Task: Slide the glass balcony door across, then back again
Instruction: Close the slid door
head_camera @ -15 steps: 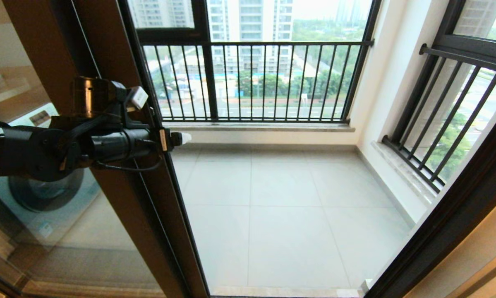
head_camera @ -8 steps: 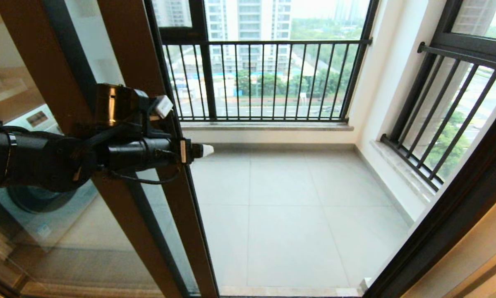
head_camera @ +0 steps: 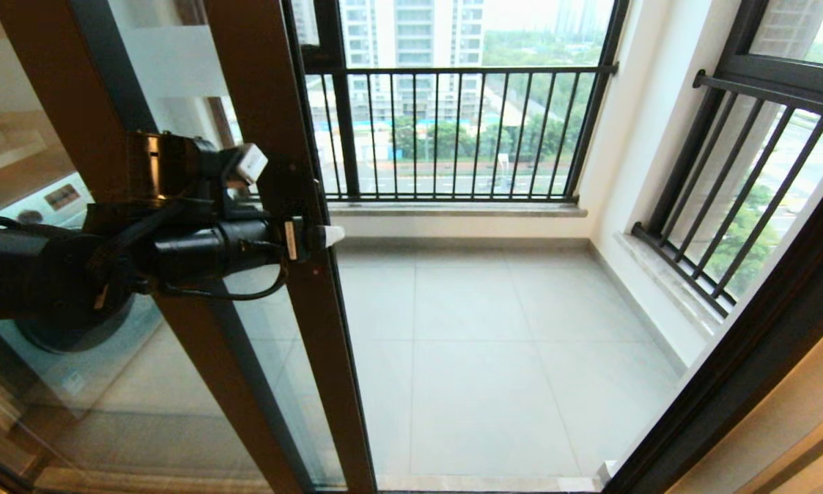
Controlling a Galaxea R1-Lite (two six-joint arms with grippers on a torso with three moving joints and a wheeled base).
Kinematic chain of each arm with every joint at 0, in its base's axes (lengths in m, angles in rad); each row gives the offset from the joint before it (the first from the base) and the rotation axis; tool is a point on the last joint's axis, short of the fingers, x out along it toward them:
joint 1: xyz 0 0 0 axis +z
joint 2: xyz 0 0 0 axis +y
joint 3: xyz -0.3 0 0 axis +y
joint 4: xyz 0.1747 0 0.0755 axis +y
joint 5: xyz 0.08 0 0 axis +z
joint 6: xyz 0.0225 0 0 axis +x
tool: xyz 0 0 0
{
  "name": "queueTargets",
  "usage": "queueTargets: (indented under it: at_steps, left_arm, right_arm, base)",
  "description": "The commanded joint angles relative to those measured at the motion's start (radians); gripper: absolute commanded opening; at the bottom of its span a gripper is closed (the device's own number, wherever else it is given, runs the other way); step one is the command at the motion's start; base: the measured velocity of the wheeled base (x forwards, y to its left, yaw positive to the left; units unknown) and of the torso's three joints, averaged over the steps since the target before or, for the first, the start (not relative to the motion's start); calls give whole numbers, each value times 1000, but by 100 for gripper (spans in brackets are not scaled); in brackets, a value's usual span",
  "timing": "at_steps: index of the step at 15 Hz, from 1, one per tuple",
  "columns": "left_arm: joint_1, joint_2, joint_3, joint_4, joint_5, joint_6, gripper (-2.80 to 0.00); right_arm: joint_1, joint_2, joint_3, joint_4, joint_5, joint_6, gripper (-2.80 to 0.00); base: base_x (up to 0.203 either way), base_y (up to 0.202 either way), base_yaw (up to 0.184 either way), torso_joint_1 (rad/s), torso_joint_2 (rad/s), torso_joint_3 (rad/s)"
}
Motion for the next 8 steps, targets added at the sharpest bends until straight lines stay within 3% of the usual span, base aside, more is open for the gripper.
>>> queueTargets:
  at_steps: [1, 2, 8]
  left_arm:
    - [-3, -57, 31, -11, -71, -1, 0]
    - [-9, -71, 43, -12, -105, -2, 0]
    - [-62, -59, 53, -12, -147, 1, 0]
  right_arm:
    - [0, 0, 0, 0, 1, 0, -280]
    - [0, 0, 0, 0, 1, 0, -280]
    - [0, 0, 0, 0, 1, -2, -280]
  base:
    - [0, 0, 0, 0, 0, 0]
    - [0, 0, 0, 0, 0, 0]
    - [0, 0, 0, 0, 0, 0]
